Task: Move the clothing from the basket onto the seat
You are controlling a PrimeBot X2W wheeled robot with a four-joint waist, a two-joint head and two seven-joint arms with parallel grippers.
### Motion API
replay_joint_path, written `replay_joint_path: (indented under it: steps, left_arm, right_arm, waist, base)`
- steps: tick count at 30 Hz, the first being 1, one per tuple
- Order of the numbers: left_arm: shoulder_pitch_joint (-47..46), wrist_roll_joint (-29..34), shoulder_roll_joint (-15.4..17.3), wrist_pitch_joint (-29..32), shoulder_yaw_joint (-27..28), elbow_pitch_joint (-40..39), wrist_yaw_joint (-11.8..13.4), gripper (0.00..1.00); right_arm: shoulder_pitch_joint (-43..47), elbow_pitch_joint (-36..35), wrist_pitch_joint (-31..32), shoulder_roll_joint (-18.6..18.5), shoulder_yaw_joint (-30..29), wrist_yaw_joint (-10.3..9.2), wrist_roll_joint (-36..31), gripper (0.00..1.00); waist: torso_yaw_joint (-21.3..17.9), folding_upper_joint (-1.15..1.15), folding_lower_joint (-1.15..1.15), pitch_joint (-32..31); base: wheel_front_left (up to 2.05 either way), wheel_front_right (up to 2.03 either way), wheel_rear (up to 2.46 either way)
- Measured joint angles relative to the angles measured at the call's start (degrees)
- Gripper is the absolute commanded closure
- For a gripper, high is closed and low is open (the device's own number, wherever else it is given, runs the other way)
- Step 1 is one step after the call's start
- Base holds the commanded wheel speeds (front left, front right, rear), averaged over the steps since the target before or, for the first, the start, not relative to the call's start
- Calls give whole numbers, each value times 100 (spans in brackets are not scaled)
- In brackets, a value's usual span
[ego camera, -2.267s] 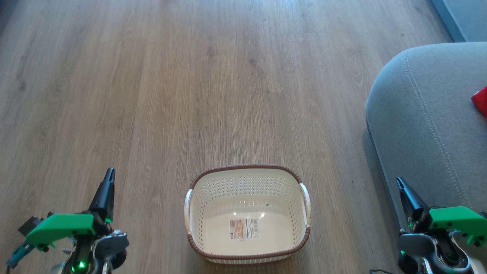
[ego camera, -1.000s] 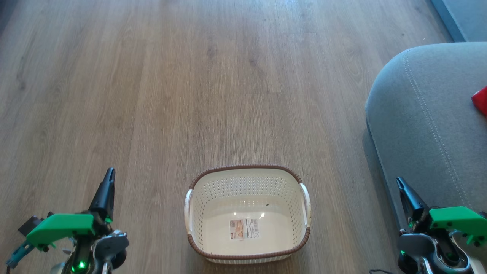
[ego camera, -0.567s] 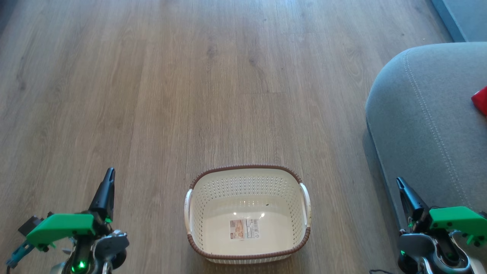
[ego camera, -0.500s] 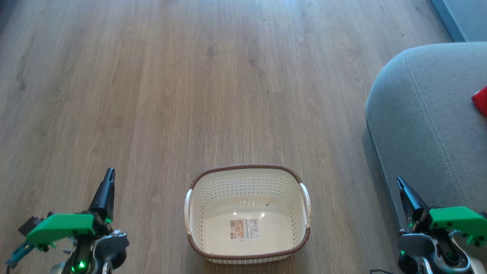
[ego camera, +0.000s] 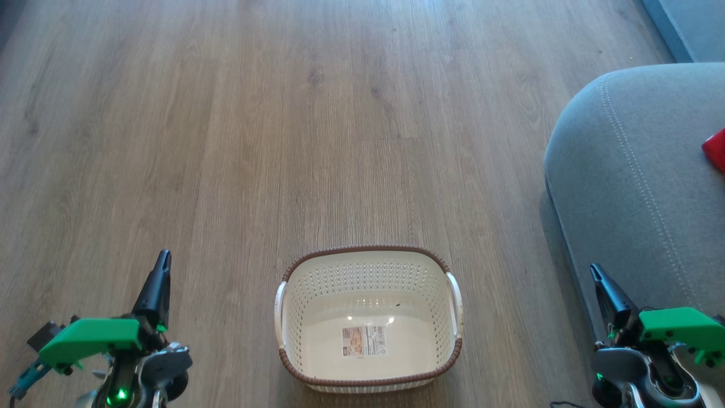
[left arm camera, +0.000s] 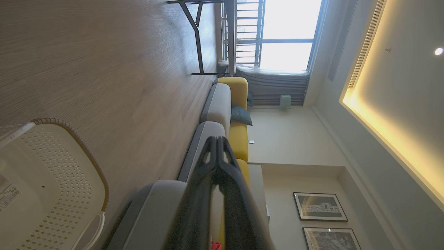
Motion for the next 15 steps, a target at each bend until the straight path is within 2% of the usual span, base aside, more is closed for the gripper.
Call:
replay_joint_path:
  steps: [15]
  left_arm:
    - [0,0,0,0,0,0,0,100]
  right_arm:
    - [0,0,0,2,0,0,0,100]
  waist:
    - [0,0,0,0]
  base:
    - [0,0,0]
